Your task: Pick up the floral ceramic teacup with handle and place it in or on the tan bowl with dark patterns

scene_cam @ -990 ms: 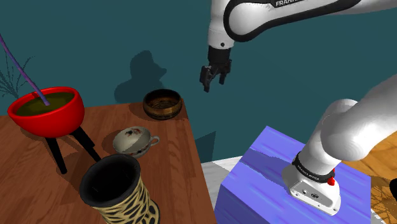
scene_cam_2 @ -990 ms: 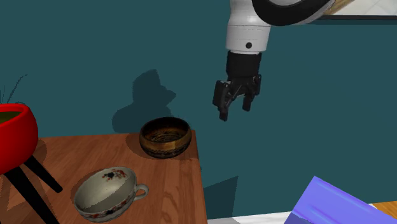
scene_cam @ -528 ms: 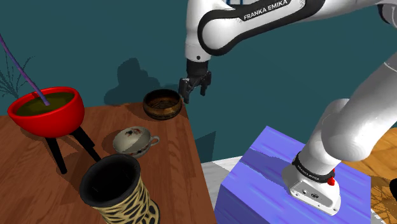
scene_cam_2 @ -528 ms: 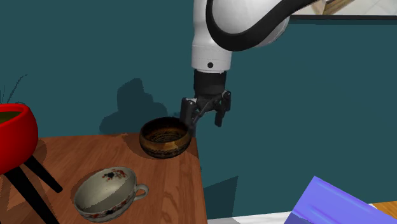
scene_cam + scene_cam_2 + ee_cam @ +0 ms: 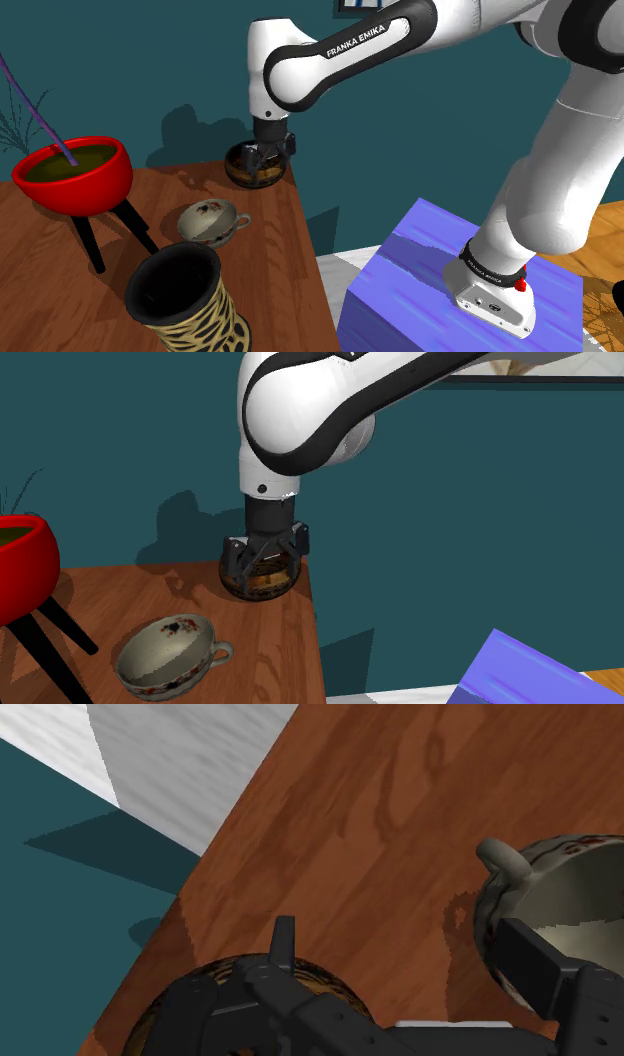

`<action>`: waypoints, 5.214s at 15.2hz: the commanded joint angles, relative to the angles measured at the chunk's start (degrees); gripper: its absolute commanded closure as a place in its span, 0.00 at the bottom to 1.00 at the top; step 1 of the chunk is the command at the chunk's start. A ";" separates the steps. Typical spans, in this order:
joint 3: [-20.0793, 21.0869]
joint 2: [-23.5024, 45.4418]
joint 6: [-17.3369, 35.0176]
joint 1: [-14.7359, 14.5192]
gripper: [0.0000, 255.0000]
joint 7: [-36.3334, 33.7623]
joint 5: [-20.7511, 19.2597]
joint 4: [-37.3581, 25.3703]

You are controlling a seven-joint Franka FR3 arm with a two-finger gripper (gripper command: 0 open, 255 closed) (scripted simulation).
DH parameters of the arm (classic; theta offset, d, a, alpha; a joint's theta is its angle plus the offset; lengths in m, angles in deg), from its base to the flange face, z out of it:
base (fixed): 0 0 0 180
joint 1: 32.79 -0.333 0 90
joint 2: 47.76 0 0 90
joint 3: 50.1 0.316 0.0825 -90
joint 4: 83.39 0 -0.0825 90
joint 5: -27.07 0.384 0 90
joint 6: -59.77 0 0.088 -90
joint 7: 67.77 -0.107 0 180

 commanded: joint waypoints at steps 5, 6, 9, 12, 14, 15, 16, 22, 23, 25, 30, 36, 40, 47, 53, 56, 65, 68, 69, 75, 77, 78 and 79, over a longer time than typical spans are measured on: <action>1.58 11.90 1.14 -2.99 0.00 -3.25 -0.95 -10.68; 1.75 13.96 1.13 -3.58 0.00 -3.75 -1.18 -12.75; 1.93 17.74 1.61 -4.76 0.00 -4.59 -1.63 -16.08; 1.86 18.81 3.50 -5.10 0.00 -4.74 -1.89 -15.26; 1.80 19.57 4.73 -5.33 0.00 -4.86 -2.07 -14.79; 1.77 19.97 5.34 -5.45 0.00 -4.92 -2.17 -14.57; 1.75 20.20 5.70 -5.52 0.00 -4.95 -2.23 -14.45; 1.75 20.20 5.70 -5.52 0.00 -4.95 -2.23 -14.45; 1.75 20.20 5.70 -5.52 0.00 -4.95 -2.23 -14.45; 1.75 20.20 5.70 -5.52 1.00 -4.95 -2.23 -14.45; 1.75 20.20 5.70 -5.52 1.00 -4.96 -2.23 -14.45; 1.90 19.11 3.83 -5.39 1.00 -5.08 -2.01 -15.27; 2.06 17.84 1.27 -5.25 1.00 -5.27 -1.76 -16.61; 2.28 15.97 -3.35 -5.08 1.00 -5.67 -1.43 -19.46; 2.42 14.80 -7.47 -5.01 1.00 -6.10 -1.25 -22.47; 2.48 14.38 -9.58 -5.01 1.00 -6.34 -1.20 -24.20; 2.62 13.82 -16.19 -5.15 1.00 -7.20 -1.25 -30.33; 1.90 13.74 -17.19 -3.46 1.00 -4.85 -0.91 -30.89; 1.53 13.79 -17.61 -2.63 1.00 -3.67 -0.77 -31.17; -0.70 15.34 -20.68 2.05 1.00 3.07 -0.34 -34.64; -1.43 16.36 -21.94 3.51 1.00 5.20 -0.33 -36.54; -1.79 16.97 -22.62 4.22 1.00 6.23 -0.35 -37.64; -2.14 17.66 -23.34 4.92 1.00 7.25 -0.39 -38.85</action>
